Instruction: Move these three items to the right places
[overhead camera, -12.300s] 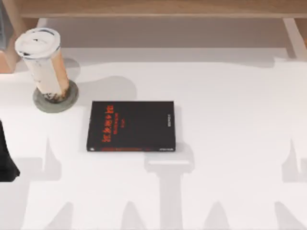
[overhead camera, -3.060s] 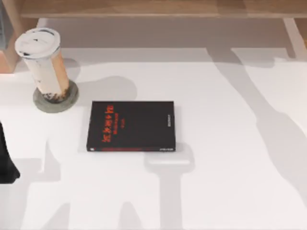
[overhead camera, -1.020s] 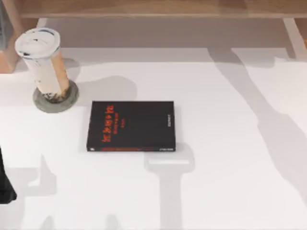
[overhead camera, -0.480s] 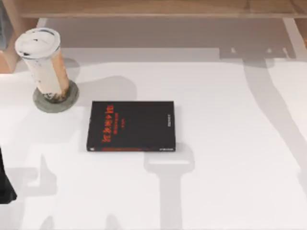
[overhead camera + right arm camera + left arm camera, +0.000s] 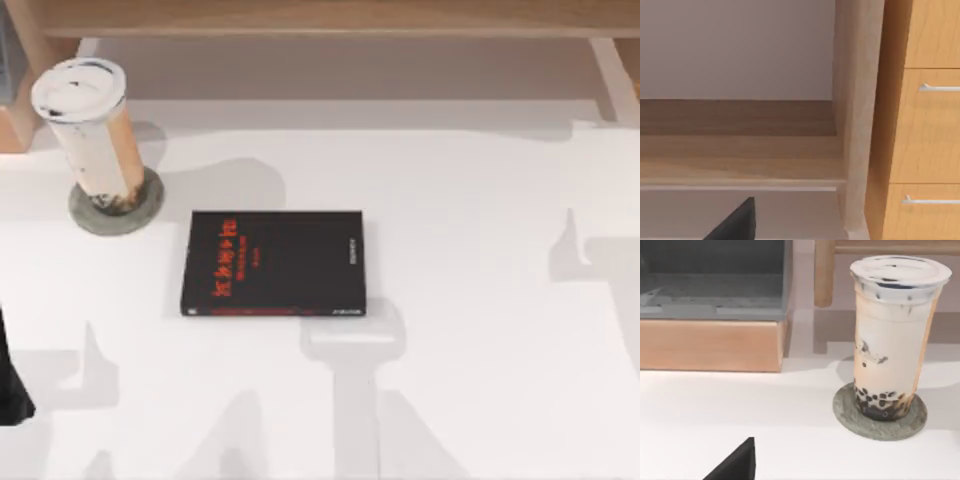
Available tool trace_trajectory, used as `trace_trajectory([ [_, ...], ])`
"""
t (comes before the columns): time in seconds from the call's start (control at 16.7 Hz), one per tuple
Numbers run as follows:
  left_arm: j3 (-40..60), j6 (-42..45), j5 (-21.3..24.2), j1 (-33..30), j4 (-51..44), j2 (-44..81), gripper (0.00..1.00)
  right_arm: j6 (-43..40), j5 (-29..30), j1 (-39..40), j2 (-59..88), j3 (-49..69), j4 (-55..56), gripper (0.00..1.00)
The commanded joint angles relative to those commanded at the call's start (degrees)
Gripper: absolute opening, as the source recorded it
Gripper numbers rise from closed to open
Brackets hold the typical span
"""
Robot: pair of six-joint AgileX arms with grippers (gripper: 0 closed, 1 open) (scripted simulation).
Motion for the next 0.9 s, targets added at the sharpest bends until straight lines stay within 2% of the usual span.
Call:
trace_trajectory([
  [0.24, 0.0, 0.0, 0.0, 0.0, 0.0, 0.0, 1.0, -0.23, -3.91, -3.68, -20.18, -19.2, 0.21, 1.0],
  [0.42, 0.0, 0.0, 0.0, 0.0, 0.0, 0.0, 1.0, -0.43, -6.03, -5.67, -29.57, -28.38, 0.62, 1.0],
  [0.84, 0.0, 0.0, 0.0, 0.0, 0.0, 0.0, 1.0, -0.55, -7.0, -6.6, -33.43, -32.17, 0.9, 1.0],
  [0.9, 1.02, 0.0, -0.01, 0.89, 0.15, 8.87, 1.0, -0.55, -7.0, -6.6, -33.43, -32.17, 0.9, 1.0],
])
